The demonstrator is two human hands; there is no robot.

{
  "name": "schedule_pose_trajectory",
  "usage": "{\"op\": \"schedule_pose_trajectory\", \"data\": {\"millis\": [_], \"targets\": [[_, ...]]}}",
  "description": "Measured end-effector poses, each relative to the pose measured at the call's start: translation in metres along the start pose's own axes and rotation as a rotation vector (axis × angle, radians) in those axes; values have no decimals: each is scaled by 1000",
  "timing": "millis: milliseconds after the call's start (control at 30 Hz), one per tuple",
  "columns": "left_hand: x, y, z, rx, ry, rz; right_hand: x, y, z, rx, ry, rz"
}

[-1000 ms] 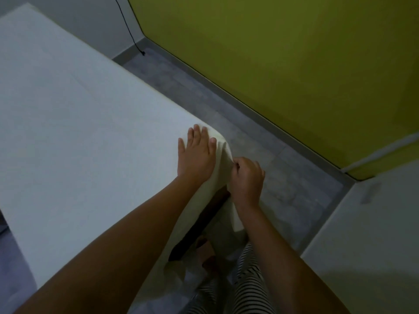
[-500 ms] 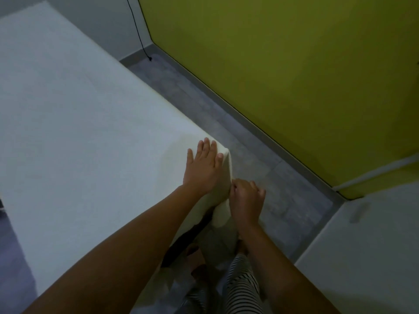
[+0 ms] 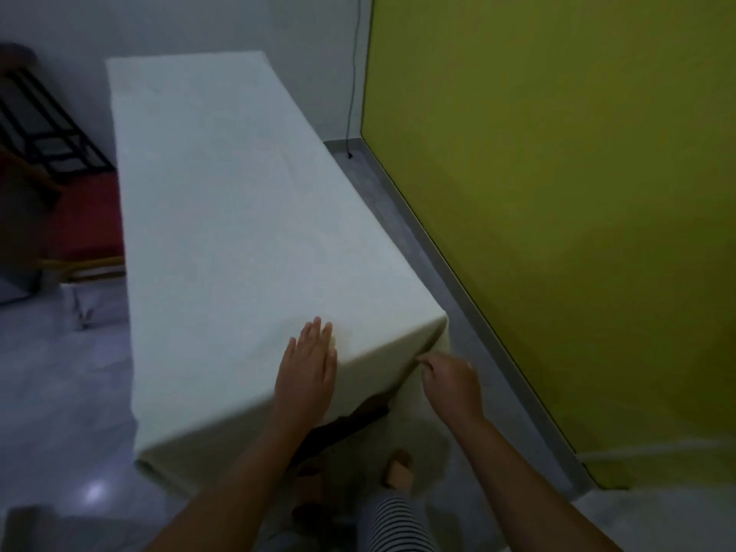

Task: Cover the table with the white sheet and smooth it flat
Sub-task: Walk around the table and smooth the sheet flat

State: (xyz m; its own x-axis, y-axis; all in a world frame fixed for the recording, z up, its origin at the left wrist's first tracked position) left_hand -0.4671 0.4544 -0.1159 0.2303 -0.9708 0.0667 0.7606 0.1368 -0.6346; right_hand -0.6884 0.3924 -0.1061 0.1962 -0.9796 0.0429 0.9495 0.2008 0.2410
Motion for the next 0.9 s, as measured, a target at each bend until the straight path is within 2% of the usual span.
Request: {"op": "schedule_pose_trajectory", "data": {"millis": [100,200,333,433,533,600,767,900], "targets": [[-14,29,25,-57,-153,107,14,47,19,103,-66,101],[-36,66,60,-132,-393,225,18,103,22,144,-105,290],[-90,112,101,-148,-703,409,2,172,-4,100,-50,573],[-122,131,111,-166,-750,493,-9,205,-36,12,56,694],[-151,154,106,-347,-843,670,-15,219,-62,-70,228,748],[-166,156,100,-420,-895,728,-16,216,-76,-127,353,756],[-196,166,69,-465,-817,909,-17,211,-81,-219,409,810],[-215,169,72,-425,-946,1006,-19,211,-79,-271,420,838]]}}
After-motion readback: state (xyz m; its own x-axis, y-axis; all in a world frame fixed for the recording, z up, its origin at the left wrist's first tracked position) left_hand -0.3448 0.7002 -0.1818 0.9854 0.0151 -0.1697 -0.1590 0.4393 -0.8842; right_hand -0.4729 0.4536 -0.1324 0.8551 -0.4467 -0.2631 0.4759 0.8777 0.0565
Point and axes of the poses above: each hand's wrist, its own x-axis towards the middle knuckle, its own z-axis out of the back of the hand, y = z × x, the point moved 8 cm from there along x, towards the middle knuckle, and after that the axes turned 8 degrees about -x, right-handed, at the moved point
